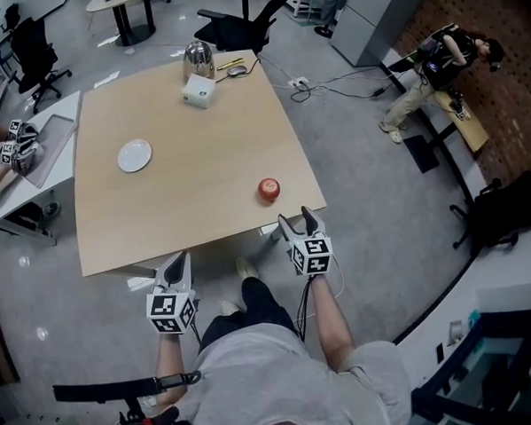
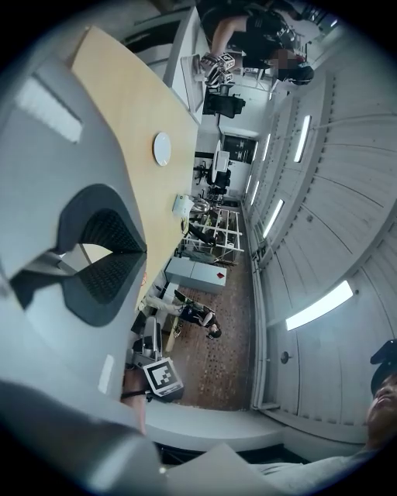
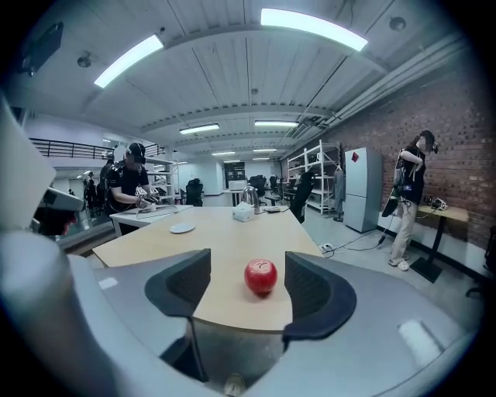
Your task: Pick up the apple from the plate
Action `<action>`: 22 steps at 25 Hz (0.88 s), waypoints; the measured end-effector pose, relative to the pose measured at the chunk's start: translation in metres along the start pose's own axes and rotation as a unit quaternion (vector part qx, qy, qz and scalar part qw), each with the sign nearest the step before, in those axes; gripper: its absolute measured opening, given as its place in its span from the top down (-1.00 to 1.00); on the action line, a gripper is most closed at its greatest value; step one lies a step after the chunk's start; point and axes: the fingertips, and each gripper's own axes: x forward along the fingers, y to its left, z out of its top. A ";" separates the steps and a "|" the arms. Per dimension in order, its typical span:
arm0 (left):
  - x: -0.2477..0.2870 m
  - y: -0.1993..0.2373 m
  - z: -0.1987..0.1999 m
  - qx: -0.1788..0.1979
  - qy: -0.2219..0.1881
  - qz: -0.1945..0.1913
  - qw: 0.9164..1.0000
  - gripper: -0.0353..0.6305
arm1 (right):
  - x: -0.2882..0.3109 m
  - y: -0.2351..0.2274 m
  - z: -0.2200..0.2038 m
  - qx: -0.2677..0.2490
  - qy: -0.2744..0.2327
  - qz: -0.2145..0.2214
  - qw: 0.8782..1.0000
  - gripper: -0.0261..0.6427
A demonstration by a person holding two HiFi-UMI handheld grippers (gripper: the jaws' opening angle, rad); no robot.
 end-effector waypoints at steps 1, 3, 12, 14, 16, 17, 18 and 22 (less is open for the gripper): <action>0.000 -0.003 0.001 0.000 -0.001 -0.002 1.000 0.83 | -0.005 -0.001 0.002 0.000 -0.002 -0.002 1.000 0.02; -0.001 -0.010 0.003 0.000 -0.003 -0.008 1.000 0.83 | -0.016 -0.004 0.004 0.002 -0.005 -0.007 1.000 0.05; 0.006 -0.049 0.010 0.005 -0.009 -0.025 1.000 0.83 | -0.062 -0.024 0.016 0.007 -0.026 -0.014 1.000 0.16; 0.009 -0.058 0.010 0.006 -0.010 -0.025 1.000 0.83 | -0.072 -0.029 0.019 0.007 -0.033 -0.012 0.999 0.21; 0.012 -0.068 0.012 0.007 -0.011 -0.024 1.000 0.83 | -0.081 -0.034 0.023 0.008 -0.042 -0.009 0.999 0.25; 0.014 -0.073 0.012 0.009 -0.012 -0.024 1.000 0.83 | -0.085 -0.037 0.024 0.008 -0.046 -0.007 0.999 0.27; 0.016 -0.079 0.012 0.010 -0.012 -0.024 1.000 0.83 | -0.089 -0.040 0.025 0.009 -0.049 -0.005 0.999 0.29; 0.025 -0.108 0.014 0.014 -0.014 -0.021 1.000 0.83 | -0.103 -0.059 0.026 0.009 -0.055 0.008 0.998 0.40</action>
